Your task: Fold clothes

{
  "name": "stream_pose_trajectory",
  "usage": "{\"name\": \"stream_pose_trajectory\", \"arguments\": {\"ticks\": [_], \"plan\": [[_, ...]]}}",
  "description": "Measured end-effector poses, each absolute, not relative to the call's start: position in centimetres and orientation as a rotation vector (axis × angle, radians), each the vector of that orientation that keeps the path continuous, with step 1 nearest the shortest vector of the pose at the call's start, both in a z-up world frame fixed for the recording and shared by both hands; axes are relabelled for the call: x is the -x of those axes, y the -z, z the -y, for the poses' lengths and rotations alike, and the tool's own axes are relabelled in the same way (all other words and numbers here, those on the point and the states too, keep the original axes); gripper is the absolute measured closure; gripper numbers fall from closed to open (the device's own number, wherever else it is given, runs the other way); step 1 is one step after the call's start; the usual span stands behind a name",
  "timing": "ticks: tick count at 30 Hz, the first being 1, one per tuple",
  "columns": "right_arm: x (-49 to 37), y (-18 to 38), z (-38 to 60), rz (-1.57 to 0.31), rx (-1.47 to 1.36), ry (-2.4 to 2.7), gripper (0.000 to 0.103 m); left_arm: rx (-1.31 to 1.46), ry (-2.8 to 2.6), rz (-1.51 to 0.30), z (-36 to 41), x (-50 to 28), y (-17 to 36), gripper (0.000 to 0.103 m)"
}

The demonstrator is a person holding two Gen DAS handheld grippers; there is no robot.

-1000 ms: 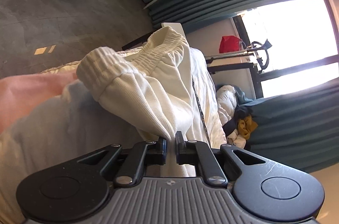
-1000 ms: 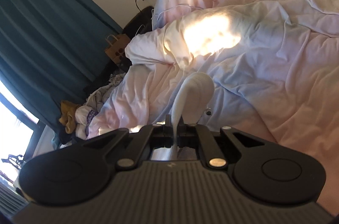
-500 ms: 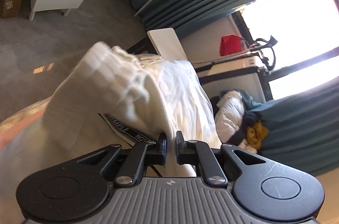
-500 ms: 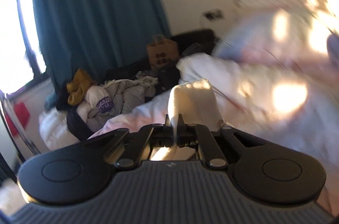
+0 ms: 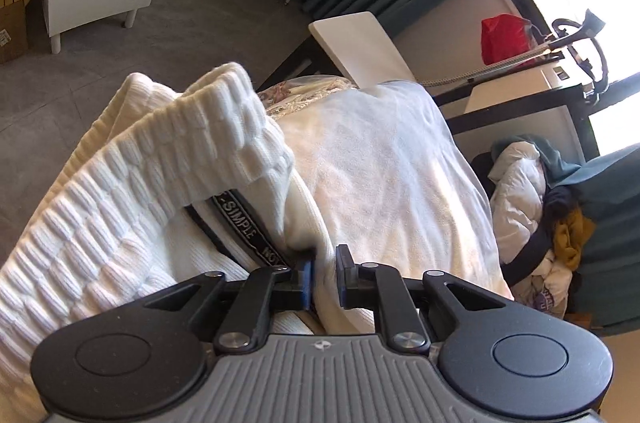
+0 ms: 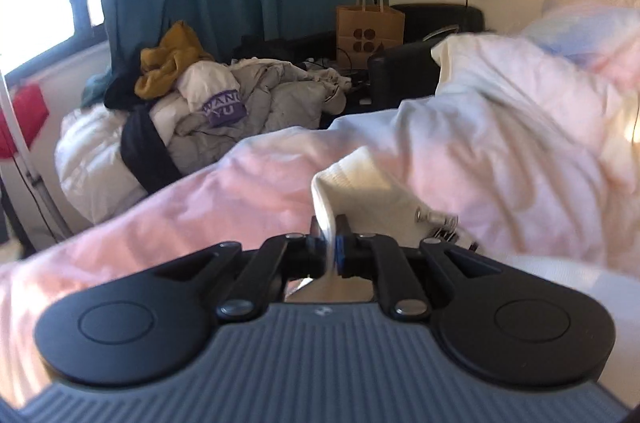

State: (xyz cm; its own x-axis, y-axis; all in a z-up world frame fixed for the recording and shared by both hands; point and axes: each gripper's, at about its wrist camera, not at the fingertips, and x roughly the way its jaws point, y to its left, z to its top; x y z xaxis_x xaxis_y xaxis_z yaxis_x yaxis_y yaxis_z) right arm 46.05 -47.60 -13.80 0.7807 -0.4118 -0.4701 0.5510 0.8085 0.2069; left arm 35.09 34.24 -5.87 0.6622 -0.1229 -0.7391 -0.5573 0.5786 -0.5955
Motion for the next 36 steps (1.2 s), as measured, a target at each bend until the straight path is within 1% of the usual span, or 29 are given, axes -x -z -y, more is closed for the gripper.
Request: {"name": "stream_pose_trajectory", "arguments": {"ticks": [1, 2, 4, 5, 6, 7, 8, 9, 10, 11, 12, 15, 17, 19, 21, 24, 28, 30, 33, 36], "plan": [[-45.7, 13.5, 47.8, -0.413, -0.387, 0.517, 0.093, 0.923, -0.266, -0.825, -34.1, -34.9, 5.7, 0.071], [-45.7, 13.2, 47.9, -0.407, -0.418, 0.500, 0.092, 0.912, -0.234, -0.821, -33.9, -34.6, 5.6, 0.055], [-45.0, 12.5, 48.5, -0.417, -0.474, 0.443, 0.091, 0.887, -0.197, -0.799, -33.3, -33.5, 4.7, 0.045], [-44.4, 12.0, 48.8, -0.418, -0.504, 0.410, 0.087, 0.862, -0.197, -0.779, -32.8, -32.8, 4.0, 0.038], [-43.4, 11.4, 49.0, -0.418, -0.533, 0.388, 0.079, 0.835, -0.193, -0.756, -32.3, -31.9, 3.2, 0.033], [-42.6, 10.9, 49.1, -0.413, -0.555, 0.370, 0.073, 0.815, -0.176, -0.728, -31.9, -31.0, 2.5, 0.022], [-41.3, 10.3, 49.1, -0.393, -0.575, 0.349, 0.065, 0.809, -0.148, -0.693, -31.4, -29.8, 2.0, 0.020], [-39.7, 9.7, 49.0, -0.362, -0.602, 0.326, 0.057, 0.822, -0.130, -0.663, -31.0, -28.5, 1.7, 0.020], [-37.9, 9.3, 48.8, -0.331, -0.638, 0.308, 0.052, 0.845, -0.120, -0.640, -30.5, -26.9, 1.5, 0.020], [-35.9, 9.2, 48.7, -0.300, -0.685, 0.303, 0.041, 0.872, -0.120, -0.629, -30.0, -25.6, 1.6, 0.020], [-33.9, 9.1, 48.7, -0.274, -0.738, 0.299, 0.034, 0.905, -0.124, -0.628, -29.5, -24.4, 1.8, 0.019], [-28.2, 10.3, 49.1, -0.230, -0.959, 0.288, 0.033, 1.007, -0.132, -0.631, -28.9, -20.3, 3.4, 0.019], [-24.7, 12.1, 49.7, -0.202, -1.117, 0.287, 0.033, 1.095, -0.170, -0.655, -28.7, -18.3, 5.2, 0.017], [-21.7, 13.9, 50.3, -0.181, -1.255, 0.293, 0.033, 1.238, -0.183, -0.667, -29.0, -16.7, 8.2, 0.017], [-20.2, 15.6, 51.0, -0.208, -1.353, 0.290, 0.034, 1.349, -0.174, -0.673, -29.5, -16.1, 10.8, 0.017], [-19.8, 17.8, 51.9, -0.269, -1.448, 0.245, 0.034, 1.431, -0.139, -0.655, -30.3, -16.5, 12.8, 0.017], [-20.5, 19.8, 53.0, -0.279, -1.462, 0.223, 0.034, 1.407, -0.078, -0.587, -30.4, -17.9, 12.8, 0.016], [-20.9, 20.7, 53.5, -0.267, -1.455, 0.224, 0.034, 1.380, -0.075, -0.585, -30.3, -19.0, 13.4, 0.016], [-21.7, 21.8, 54.6, -0.235, -1.477, 0.185, 0.034, 1.352, -0.086, -0.570, -30.1, -21.0, 14.0, 0.018], [-23.0, 21.4, 55.4, -0.213, -1.380, 0.197, 0.034, 1.303, -0.099, -0.543, -29.6, -22.7, 14.1, 0.019]]}}
